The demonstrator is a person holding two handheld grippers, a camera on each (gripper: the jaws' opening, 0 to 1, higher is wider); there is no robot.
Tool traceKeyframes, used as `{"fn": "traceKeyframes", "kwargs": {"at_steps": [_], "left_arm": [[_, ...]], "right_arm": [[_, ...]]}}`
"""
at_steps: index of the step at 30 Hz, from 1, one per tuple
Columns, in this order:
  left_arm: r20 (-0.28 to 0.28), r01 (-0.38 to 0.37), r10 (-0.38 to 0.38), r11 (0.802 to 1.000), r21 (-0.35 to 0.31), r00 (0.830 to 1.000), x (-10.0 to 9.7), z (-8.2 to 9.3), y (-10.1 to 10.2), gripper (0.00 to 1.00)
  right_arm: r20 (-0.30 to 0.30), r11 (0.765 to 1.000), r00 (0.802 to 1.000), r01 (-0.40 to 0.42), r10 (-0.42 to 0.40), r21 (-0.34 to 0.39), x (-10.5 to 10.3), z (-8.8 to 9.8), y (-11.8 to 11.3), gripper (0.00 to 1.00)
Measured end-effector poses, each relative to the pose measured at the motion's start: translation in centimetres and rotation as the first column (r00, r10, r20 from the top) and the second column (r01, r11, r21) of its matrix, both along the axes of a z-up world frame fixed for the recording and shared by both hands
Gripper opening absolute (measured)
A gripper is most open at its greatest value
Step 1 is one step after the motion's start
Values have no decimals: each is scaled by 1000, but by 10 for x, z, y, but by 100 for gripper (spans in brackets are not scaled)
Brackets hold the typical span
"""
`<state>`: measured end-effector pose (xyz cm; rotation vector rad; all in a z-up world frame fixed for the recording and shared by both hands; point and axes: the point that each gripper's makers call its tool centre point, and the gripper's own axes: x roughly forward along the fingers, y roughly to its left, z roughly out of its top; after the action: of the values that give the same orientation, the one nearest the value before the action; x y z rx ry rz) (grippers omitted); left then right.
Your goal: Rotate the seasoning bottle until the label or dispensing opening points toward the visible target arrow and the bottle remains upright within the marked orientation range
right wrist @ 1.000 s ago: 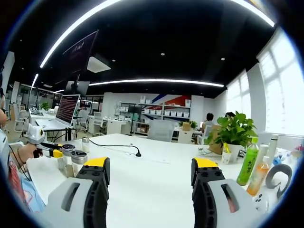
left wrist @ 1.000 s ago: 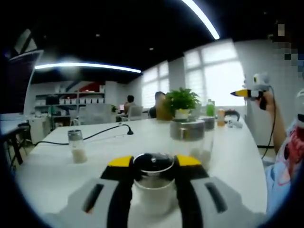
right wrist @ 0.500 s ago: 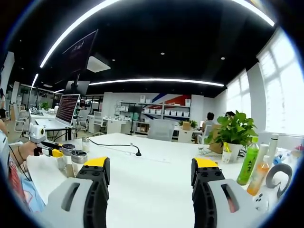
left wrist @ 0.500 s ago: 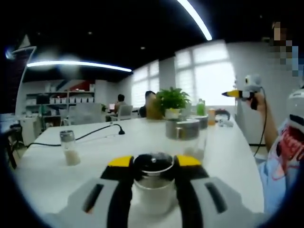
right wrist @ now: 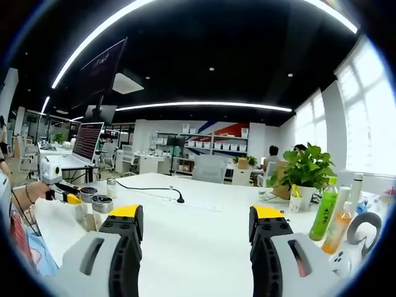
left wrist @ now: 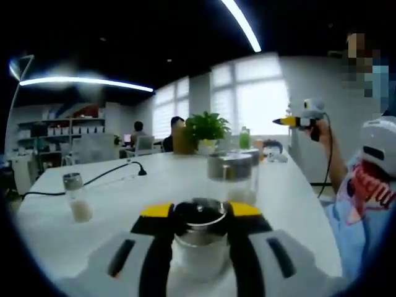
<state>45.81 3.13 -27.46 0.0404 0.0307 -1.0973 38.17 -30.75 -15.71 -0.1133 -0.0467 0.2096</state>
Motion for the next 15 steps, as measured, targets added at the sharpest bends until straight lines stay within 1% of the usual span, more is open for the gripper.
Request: {"fn": "traceKeyframes", "kwargs": {"at_steps": [8,13,15], "left_arm": [[-12,46,-46,999,23,999,-3,-1,-2,35],[-4,63,-63,998,7,998,-3,-1,-2,35],[2,58,-58,998,0,998,-3,0,-3,35]], "right_arm": [[-18,1000,1000,-6,6,6,2,-4,1,72],[-24,1000,1000,-10,10,2,3,-6,3,72],[-29,1000,999,-14,14,2,4,-7,3,72]]}}
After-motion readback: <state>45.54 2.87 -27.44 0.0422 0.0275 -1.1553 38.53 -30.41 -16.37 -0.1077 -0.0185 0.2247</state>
